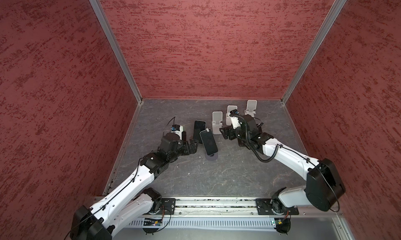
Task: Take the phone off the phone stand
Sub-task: 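Move the right gripper back to the phone standing in the purple stand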
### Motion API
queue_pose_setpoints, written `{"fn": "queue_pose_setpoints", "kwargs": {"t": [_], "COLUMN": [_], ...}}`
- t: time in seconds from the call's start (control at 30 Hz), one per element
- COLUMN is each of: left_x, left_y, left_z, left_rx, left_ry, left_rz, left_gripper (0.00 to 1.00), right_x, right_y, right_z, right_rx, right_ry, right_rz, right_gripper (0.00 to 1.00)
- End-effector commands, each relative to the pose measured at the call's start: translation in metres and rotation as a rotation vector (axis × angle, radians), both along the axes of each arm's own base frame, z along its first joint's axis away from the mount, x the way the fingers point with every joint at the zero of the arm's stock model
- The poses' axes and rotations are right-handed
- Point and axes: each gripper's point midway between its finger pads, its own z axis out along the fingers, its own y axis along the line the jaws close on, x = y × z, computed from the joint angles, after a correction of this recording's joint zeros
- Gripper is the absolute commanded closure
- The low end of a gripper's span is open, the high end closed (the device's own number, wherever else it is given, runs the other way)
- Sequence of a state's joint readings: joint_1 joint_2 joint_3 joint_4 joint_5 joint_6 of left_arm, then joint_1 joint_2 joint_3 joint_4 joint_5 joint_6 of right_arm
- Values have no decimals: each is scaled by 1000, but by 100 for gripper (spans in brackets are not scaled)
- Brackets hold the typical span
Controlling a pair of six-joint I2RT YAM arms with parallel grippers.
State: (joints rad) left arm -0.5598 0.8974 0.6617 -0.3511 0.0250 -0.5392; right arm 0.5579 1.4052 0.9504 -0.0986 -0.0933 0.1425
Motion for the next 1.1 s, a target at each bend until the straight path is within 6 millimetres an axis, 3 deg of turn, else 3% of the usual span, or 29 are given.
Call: {"fn": "queue_pose_setpoints", "kwargs": {"t": [0.0, 0.3, 0.6, 0.93, 1.07], "left_x": [-4, -6, -13, -21, -24], "left_y": [3, 7, 9, 9, 10], "left_z": [-4, -7, -9, -10, -11], "left_rx": [3, -4, -24, -53, -55], "left_ry": [13, 19, 21, 9, 0], "left_rz": [16, 35, 35, 16, 11], "left_gripper": [0, 1, 1, 0, 0], "right_x": [-12, -39, -58, -64, -63], "right_y": [2, 25, 58, 74, 77], "right_z": [5, 2, -15, -24, -38], "right_rx": [-1, -7, -42, -72, -118], "right_ry": [1, -2, 26, 28, 42], "right_rz": [13, 48, 99, 98, 93], "right_gripper": [12, 12, 10, 9, 7]}}
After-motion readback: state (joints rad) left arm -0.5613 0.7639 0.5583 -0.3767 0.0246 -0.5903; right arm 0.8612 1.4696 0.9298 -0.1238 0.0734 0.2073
